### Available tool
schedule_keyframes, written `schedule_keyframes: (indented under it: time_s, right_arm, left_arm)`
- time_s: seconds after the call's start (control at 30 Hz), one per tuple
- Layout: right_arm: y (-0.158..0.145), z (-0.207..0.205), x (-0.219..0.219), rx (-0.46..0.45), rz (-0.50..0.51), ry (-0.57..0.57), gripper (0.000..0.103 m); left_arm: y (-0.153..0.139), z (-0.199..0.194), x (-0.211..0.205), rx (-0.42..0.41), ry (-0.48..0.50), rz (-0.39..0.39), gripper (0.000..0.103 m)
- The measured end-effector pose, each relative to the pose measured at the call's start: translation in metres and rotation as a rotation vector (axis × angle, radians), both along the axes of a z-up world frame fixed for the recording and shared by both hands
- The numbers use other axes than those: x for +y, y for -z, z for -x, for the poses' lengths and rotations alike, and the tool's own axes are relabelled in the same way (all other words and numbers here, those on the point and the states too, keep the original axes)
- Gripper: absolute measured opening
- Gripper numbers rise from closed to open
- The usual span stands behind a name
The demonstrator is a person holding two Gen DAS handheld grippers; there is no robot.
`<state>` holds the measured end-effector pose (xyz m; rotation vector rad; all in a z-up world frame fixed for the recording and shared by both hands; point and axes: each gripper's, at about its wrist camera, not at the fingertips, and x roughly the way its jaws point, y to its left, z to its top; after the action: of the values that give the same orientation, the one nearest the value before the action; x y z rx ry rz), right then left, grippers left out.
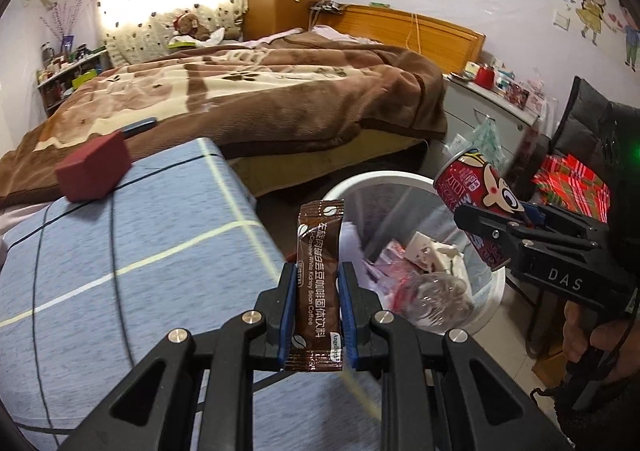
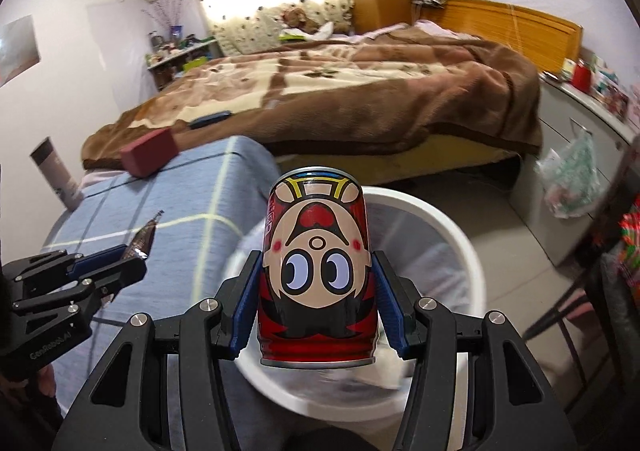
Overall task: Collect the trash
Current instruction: 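Carry the can and wrapper over the white wastebasket with both tools, then open both tools to drop the can and wrapper into the wastebasket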
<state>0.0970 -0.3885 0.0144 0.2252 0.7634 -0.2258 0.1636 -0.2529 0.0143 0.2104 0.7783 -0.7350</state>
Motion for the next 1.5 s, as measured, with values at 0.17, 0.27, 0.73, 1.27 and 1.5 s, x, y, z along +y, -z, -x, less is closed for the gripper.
schedule_keyframes:
  time_s: [0.17,0.27,0.73,1.27,1.5]
  right_arm:
    - [0.014,0.005,-0.026,0.034,-0.016,0.056,0.054]
    - [0.02,0.008,-0.035,0.049,-0.008,0.07,0.054]
    - [0.031,0.014,-0.05,0.093,-0.005,0.095,0.055]
    - [0.009,0.038,-0.025,-0.036,0.045,0.093,0.056]
    - [0.006,0.06,0.001,-0.098,0.054,0.097,0.056]
  left_arm:
    - [0.01,0.006,-0.027,0.023,0.023,0.001,0.022]
    - [0.014,0.008,-0.039,0.034,0.038,-0.006,0.022]
    - [0.022,0.013,-0.053,0.052,0.009,-0.005,0.052]
    - [0.009,0.037,-0.029,-0.003,-0.048,0.031,0.065]
    - [0.006,0.062,-0.004,-0.07,-0.113,0.047,0.065]
